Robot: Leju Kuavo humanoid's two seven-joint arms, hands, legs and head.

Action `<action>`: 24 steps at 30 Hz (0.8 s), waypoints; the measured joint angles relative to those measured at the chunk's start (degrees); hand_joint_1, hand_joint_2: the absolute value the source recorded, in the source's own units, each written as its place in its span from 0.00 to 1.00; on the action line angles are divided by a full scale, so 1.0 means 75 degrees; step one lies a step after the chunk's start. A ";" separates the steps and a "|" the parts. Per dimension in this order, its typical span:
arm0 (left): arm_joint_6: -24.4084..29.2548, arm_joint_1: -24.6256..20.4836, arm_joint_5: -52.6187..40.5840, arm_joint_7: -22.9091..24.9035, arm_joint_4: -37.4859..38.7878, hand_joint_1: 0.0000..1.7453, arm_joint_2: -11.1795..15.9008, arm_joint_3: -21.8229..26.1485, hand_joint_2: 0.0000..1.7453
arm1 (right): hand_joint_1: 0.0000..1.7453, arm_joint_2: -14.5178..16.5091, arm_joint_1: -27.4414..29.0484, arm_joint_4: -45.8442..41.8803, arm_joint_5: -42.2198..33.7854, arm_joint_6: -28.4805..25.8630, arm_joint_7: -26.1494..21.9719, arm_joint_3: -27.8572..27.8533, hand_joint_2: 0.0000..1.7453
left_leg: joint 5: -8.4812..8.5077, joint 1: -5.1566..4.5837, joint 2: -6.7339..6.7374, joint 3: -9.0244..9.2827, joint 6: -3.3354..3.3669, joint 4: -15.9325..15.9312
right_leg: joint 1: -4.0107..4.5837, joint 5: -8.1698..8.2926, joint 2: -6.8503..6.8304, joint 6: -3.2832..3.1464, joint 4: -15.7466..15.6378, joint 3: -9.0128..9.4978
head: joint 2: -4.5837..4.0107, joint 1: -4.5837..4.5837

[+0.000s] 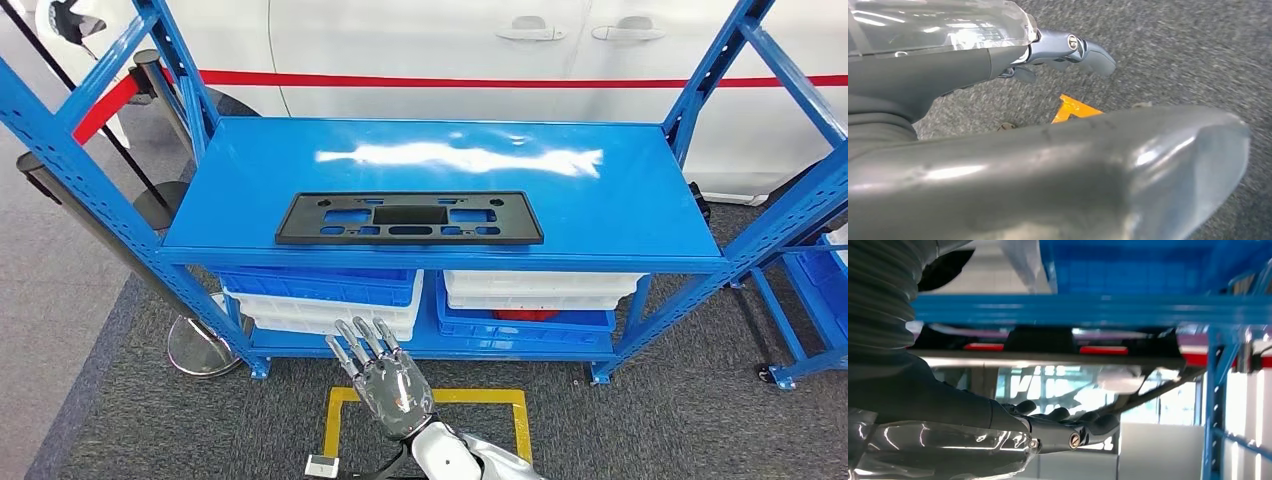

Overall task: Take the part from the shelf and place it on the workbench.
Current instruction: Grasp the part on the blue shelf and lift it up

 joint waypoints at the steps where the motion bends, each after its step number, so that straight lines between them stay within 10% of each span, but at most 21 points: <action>1: -0.0059 -0.0006 -0.0053 0.0002 0.0006 0.00 0.0004 0.0027 0.00 | 0.00 0.0034 -0.0085 0.0069 0.0099 -0.0059 0.0117 0.0023 1.00 | -0.0021 -0.0001 0.0006 0.0007 -0.0037 -0.0003 | 0.0027 0.0001 -0.0008 -0.0042 -0.0196 0.0090 | 0.0000 -0.0001; 6: -0.0177 -0.0041 -0.0141 0.0003 0.0012 0.00 0.0057 0.0146 0.00 | 0.00 0.0184 -0.0300 0.0281 0.0275 -0.0160 0.0361 0.0075 1.00 | -0.0271 -0.0004 0.0027 -0.0050 -0.0255 0.0357 | -0.0063 -0.0028 -0.0003 -0.0108 -0.0493 0.0403 | 0.0001 -0.0042; 9: -0.0193 -0.0029 -0.0186 0.0004 0.0013 0.00 0.0068 0.0206 0.00 | 0.00 0.0224 -0.0363 0.0296 0.0284 -0.0179 0.0427 0.0082 1.00 | -0.0746 0.0083 0.0025 -0.0918 -0.0375 0.1819 | -0.0078 -0.0159 -0.0020 -0.0141 -0.0527 0.0587 | 0.0000 -0.0089; 11: -0.0177 0.0001 -0.0234 0.0008 0.0013 0.00 0.0077 0.0236 0.00 | 0.00 0.0220 -0.0367 0.0279 0.0285 -0.0179 0.0476 0.0082 1.00 | -0.0581 0.0136 0.0029 -0.1284 -0.0431 0.2162 | -0.0087 -0.0300 -0.0004 -0.0121 -0.0520 0.0745 | 0.0000 -0.0089; 15: -0.0129 0.0029 -0.0302 0.0047 0.0020 0.00 0.0115 0.0333 0.00 | 0.00 0.0166 -0.0431 0.0050 0.0284 -0.0190 0.0750 0.0081 1.00 | 0.0562 0.0167 0.0057 -0.0697 -0.0433 0.0469 | -0.0110 -0.0659 0.0024 0.0031 -0.0527 0.1158 | 0.0000 -0.0099; 18: -0.0108 0.0011 -0.0355 0.0071 0.0028 0.00 0.0122 0.0391 0.00 | 0.00 0.0069 -0.0551 -0.0222 0.0284 -0.0217 0.0911 0.0070 1.00 | 0.0385 0.0120 0.0055 -0.0486 -0.0222 0.0113 | -0.0092 -0.0741 0.0025 0.0197 -0.0522 0.1240 | 0.0000 -0.0112; 21: -0.0101 0.0026 -0.0376 0.0074 0.0028 0.00 0.0133 0.0426 0.00 | 0.00 -0.0019 -0.0644 -0.0449 0.0285 -0.0222 0.0914 0.0029 1.00 | 0.0249 0.0140 0.0042 -0.0314 -0.0038 0.0034 | -0.0108 -0.0661 0.0024 0.0333 0.0155 0.0903 | 0.0001 -0.0092; 24: -0.0092 0.0029 -0.0415 0.0077 0.0028 0.00 0.0136 0.0453 0.00 | 0.00 -0.0109 -0.0668 -0.0548 0.0285 -0.0223 0.0810 -0.0055 1.00 | 0.0086 0.0131 0.0021 -0.0091 0.0056 -0.0019 | -0.0110 -0.1083 0.0024 0.0382 0.1540 -0.0144 | 0.0001 -0.0069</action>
